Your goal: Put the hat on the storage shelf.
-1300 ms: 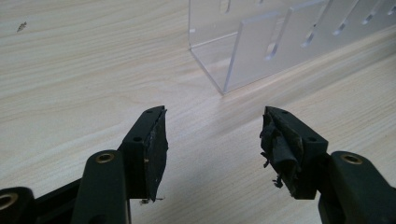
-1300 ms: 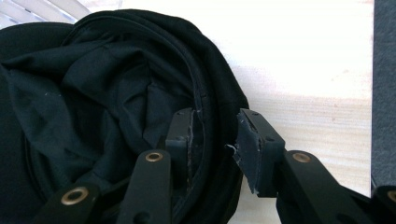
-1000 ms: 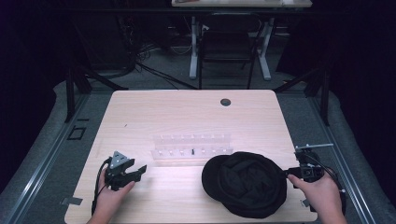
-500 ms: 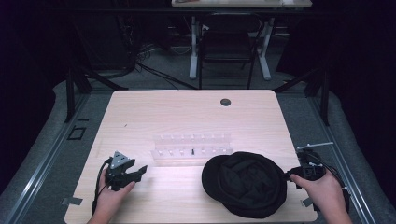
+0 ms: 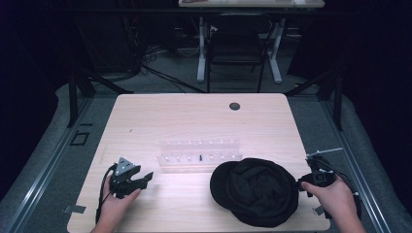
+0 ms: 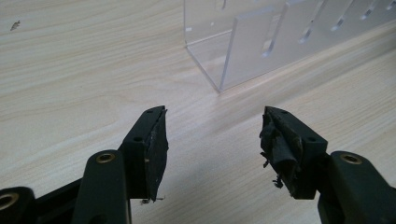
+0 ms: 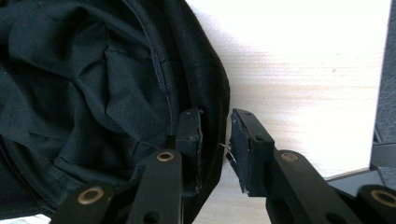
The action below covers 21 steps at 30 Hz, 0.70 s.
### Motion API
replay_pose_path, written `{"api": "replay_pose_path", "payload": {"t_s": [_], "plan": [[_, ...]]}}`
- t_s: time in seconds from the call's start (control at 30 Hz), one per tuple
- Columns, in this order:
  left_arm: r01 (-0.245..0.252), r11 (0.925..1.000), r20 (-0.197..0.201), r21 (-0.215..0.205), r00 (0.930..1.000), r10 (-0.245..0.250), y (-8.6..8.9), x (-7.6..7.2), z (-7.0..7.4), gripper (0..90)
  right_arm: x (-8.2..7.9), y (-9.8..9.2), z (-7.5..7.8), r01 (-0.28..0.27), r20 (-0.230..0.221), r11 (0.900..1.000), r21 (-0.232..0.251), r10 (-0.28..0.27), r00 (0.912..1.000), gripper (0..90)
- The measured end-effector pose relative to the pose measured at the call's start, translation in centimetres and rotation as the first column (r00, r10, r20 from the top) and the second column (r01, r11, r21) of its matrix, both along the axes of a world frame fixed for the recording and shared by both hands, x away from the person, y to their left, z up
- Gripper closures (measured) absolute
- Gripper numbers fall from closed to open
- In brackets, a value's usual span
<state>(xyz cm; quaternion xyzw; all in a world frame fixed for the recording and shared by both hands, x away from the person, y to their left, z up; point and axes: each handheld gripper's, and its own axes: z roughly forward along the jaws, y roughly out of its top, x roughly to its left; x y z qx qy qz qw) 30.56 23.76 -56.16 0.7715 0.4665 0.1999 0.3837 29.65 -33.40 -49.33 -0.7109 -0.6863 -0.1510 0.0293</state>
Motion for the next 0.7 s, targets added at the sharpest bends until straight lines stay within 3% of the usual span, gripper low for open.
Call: {"api": "replay_pose_path", "payload": {"t_s": [0.3,0.37,0.4,0.43,0.47,0.5,0.7], "plan": [[-0.004,1.0000,0.008,-0.003,1.0000,0.004,0.0,0.0,0.0,41.3,0.6,0.1,-0.8,0.002,-0.050,1.000,0.018,-0.002,0.9987,73.9],[-0.003,1.0000,0.008,-0.004,1.0000,0.003,0.0,0.0,0.0,41.3,0.6,0.0,-0.7,-0.019,-0.076,1.000,0.014,0.020,0.9969,74.1],[-0.004,1.0000,0.008,-0.005,1.0000,0.004,0.0,0.0,0.0,41.4,0.7,0.1,-0.8,-0.013,-0.078,1.000,0.012,0.013,0.9969,74.2],[-0.004,1.0000,0.008,-0.005,1.0000,0.004,0.0,0.0,0.0,41.3,0.5,0.4,-1.2,0.038,-0.049,0.999,0.032,-0.036,0.9981,74.2],[-0.004,1.0000,0.008,-0.005,1.0000,0.004,0.0,0.0,0.0,41.3,0.5,0.4,-1.2,0.036,-0.054,0.999,0.028,-0.035,0.9979,74.2],[-0.004,1.0000,0.008,-0.004,1.0000,0.004,0.0,0.0,0.0,41.3,0.7,0.0,-1.0,-0.010,-0.091,1.000,0.024,0.012,0.9958,74.2],[0.001,1.0000,0.001,-0.001,1.0000,-0.001,0.0,0.0,0.0,41.3,0.8,0.0,-1.6,-0.002,-0.104,1.000,0.024,0.004,0.9946,73.5]]}}
